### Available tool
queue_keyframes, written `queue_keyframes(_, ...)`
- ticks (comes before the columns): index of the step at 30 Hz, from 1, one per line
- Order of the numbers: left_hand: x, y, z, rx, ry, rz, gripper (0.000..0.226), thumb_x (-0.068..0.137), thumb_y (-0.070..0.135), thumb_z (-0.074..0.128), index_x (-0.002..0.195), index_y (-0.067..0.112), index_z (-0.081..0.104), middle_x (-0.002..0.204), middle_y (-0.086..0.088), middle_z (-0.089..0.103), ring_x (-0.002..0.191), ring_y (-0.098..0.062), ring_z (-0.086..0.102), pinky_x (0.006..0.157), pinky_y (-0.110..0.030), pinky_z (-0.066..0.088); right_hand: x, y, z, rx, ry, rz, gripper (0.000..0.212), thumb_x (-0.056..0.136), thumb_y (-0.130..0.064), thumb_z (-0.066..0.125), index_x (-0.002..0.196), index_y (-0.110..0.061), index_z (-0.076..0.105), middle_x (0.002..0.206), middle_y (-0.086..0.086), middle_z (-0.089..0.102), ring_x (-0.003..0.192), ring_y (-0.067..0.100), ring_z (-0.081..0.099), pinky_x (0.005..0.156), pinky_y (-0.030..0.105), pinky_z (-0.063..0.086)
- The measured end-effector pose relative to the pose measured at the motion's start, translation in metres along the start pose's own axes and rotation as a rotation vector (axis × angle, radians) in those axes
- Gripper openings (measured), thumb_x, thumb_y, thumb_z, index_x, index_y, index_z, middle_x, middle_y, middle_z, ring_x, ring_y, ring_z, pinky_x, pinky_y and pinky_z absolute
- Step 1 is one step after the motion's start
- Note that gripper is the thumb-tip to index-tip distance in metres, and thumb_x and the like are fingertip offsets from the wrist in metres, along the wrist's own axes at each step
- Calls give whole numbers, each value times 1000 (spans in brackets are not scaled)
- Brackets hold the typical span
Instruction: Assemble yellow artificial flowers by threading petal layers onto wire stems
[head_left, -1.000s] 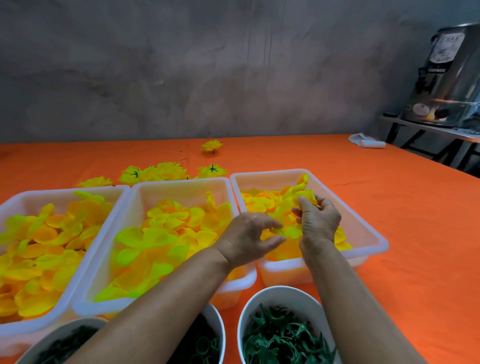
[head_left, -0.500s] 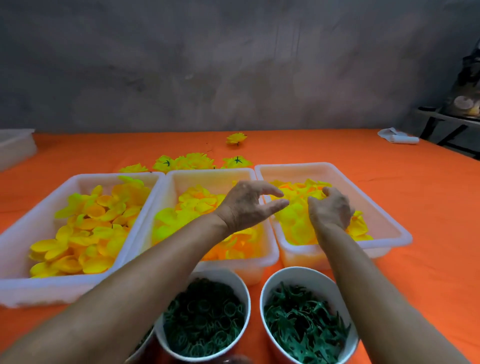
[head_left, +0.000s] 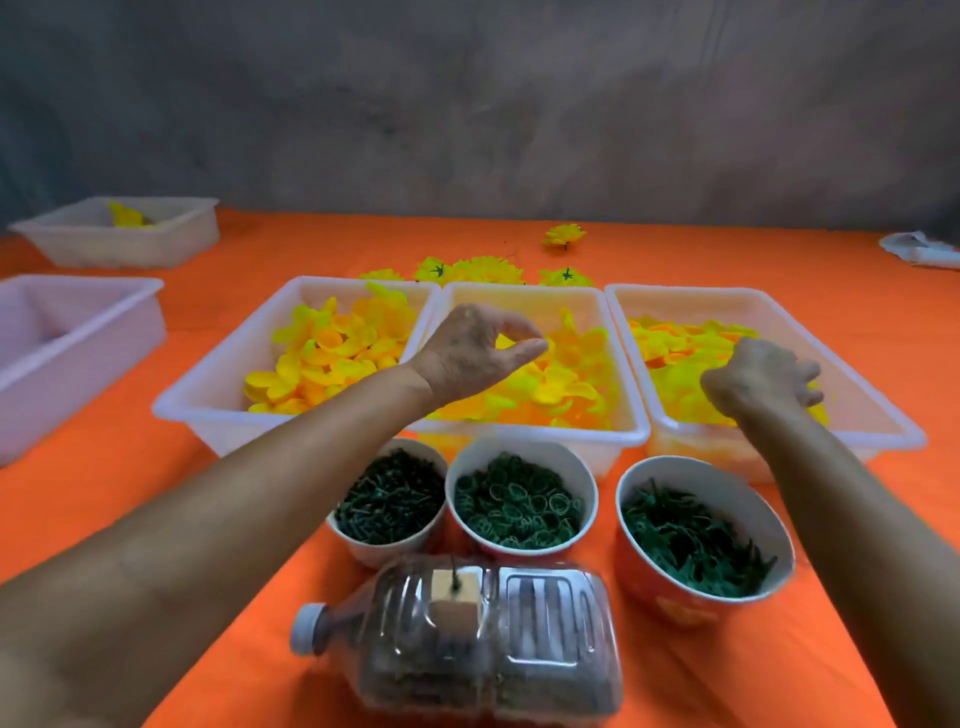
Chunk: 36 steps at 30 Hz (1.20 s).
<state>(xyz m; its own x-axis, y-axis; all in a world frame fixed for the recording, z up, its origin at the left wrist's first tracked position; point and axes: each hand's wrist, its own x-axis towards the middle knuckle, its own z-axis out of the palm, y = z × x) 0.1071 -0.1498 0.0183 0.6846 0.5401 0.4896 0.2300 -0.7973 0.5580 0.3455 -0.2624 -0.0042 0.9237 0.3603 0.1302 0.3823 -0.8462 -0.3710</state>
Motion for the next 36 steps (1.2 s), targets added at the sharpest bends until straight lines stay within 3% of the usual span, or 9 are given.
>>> queue_keyframes(5,-31,-5,-25,50,61,-22,16,86,11,67,98,2,73,99,-13,72,93,-20,66,86,-25,47,-35,-20,-17,212,-37,-329,37,84,-13,61,121,-11,62,130,17,57,125,35,46,103,38,36)
queue_keyframes(8,-51,-10,-36,42,100,-57,14,85,6,67,96,0,73,96,-14,72,90,-23,67,85,-26,48,-72,-31,-28,453,-77,-534,24,83,-12,65,106,-6,71,113,15,68,107,26,62,92,34,44)
queue_keyframes(12,-75,-19,-44,36,146,-81,12,85,3,66,94,-2,73,93,-15,73,88,-24,68,82,-27,49,-123,-49,-36,610,-309,-760,14,83,-12,69,96,-7,74,96,12,73,83,14,64,76,23,48)
queue_keyframes(16,-98,-26,-43,0,231,-158,12,83,1,67,94,-1,73,91,-15,73,82,-21,67,79,-26,50,-157,-72,-32,641,-524,-963,5,80,-9,73,84,-12,75,87,12,74,73,12,66,71,26,52)
queue_keyframes(19,-113,-31,-40,-59,292,-258,15,83,-2,64,95,1,73,85,-13,73,79,-19,68,76,-20,50,-169,-85,-18,511,-580,-1123,8,78,-7,74,81,-13,76,82,7,74,69,3,62,70,22,49)
queue_keyframes(24,-130,-33,-34,-114,336,-345,20,84,-3,61,99,3,72,88,-9,72,79,-11,65,74,-9,47,-184,-102,-1,207,-572,-1277,11,76,-13,77,86,-18,78,70,-11,64,59,-16,52,55,2,36)
queue_keyframes(27,-134,-32,-29,-132,361,-380,20,85,-1,60,100,6,72,91,-8,73,83,-14,67,80,-19,50,-192,-111,5,-21,-567,-1343,15,76,-14,73,90,-19,77,83,-4,73,75,5,64,65,19,45)
queue_keyframes(30,-138,-31,-23,-127,381,-403,20,84,0,61,97,8,73,91,-6,73,85,-15,67,78,-19,49,-198,-114,12,-280,-483,-1417,18,77,-13,63,90,-17,75,88,6,71,89,28,61,78,35,50)
queue_keyframes(36,-141,-28,-20,-148,390,-444,20,83,-1,61,94,10,74,93,-5,73,89,-16,67,80,-24,50,-207,-117,15,-440,-389,-1376,27,88,-16,56,111,-18,69,106,9,66,103,29,57,74,31,44)
